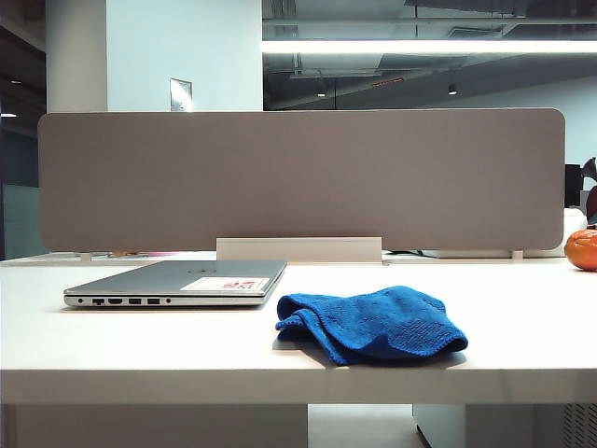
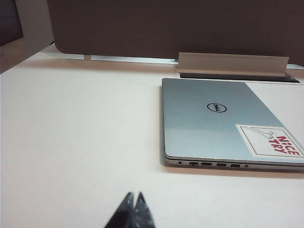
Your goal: Pick up the blue rag and put it over the laptop.
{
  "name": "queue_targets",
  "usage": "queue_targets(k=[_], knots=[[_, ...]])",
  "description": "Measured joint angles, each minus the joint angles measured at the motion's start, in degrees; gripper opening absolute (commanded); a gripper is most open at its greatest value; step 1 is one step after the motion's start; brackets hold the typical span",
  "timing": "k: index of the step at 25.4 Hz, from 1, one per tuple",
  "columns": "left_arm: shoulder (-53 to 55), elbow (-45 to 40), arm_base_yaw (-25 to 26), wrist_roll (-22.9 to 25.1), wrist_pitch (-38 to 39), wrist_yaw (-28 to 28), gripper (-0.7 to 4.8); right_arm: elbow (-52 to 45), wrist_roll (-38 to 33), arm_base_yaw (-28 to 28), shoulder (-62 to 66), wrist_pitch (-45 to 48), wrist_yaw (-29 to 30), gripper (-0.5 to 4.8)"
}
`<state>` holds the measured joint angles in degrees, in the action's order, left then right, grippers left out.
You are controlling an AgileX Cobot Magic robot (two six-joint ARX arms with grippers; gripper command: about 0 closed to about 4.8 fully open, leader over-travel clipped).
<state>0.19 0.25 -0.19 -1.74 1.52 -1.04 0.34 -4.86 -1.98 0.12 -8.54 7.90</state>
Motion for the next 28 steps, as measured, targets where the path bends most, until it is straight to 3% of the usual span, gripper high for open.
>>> queue_targets(k=[8,17,21,28], knots=[[0.0,0.0,0.0,0.0,0.0,0.0,-0.06,0.0,-1.1,0.0,0.0,0.0,10.9,0.00],[0.0,0.0,0.0,-2.0,0.2,-0.8,-0.06,0.0,-6.7,0.0,0.0,0.0,11.7,0.00],[0.0,0.0,0.0,-2.0,0.8,-4.5,-0.06,0.0,-10.6,0.0,0.0,0.0,11.7,-0.01],[0.2,3.7,0.0,-2.8,4.4,-9.7,-0.06,0.0,-11.4,-0.1,0.0,0.0,11.9,0.00]])
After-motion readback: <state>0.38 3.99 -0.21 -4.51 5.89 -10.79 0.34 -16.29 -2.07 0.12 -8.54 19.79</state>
